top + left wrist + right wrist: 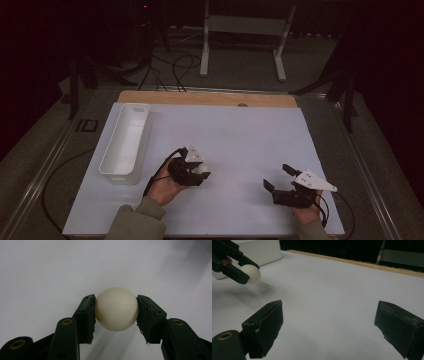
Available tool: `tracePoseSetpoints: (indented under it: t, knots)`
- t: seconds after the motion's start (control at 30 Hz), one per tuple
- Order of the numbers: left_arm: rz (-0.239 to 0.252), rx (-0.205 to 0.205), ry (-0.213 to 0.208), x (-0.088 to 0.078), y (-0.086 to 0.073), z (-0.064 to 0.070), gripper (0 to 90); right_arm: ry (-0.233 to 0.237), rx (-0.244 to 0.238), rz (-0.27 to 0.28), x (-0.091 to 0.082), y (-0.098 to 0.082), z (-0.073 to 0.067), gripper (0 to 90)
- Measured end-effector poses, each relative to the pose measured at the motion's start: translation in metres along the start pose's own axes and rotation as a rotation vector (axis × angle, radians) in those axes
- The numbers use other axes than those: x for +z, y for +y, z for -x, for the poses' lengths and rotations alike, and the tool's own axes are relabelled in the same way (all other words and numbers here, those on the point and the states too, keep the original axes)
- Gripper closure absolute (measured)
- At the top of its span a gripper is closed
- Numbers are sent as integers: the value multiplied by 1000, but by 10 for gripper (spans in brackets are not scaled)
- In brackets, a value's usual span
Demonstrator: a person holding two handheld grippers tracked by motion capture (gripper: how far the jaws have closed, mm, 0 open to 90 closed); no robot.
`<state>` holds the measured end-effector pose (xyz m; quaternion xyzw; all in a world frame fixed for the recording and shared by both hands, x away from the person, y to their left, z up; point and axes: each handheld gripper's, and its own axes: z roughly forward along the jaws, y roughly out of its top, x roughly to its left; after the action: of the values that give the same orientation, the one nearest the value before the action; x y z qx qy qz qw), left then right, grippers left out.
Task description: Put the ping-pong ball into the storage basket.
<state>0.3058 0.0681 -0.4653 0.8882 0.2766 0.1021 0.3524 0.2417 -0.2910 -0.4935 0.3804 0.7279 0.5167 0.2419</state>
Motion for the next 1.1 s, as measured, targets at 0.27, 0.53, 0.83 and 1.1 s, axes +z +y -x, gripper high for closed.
tracePoseSetpoints:
  t: [0.27, 0.53, 0.83, 1.1]
  knots:
    - [13, -19, 4, -5, -1, -4, 514, 0, 1, 1, 0, 0, 0, 80]
    - [26, -28, 13, -11, -1, -7, 515, -1, 1, 3, 0, 0, 0, 80]
    - [38, -45, 25, -16, -2, -10, 514, -1, 1, 3, 0, 0, 0, 80]
    - [43, -56, 34, -20, -3, -12, 514, -1, 1, 4, 0, 0, 0, 80]
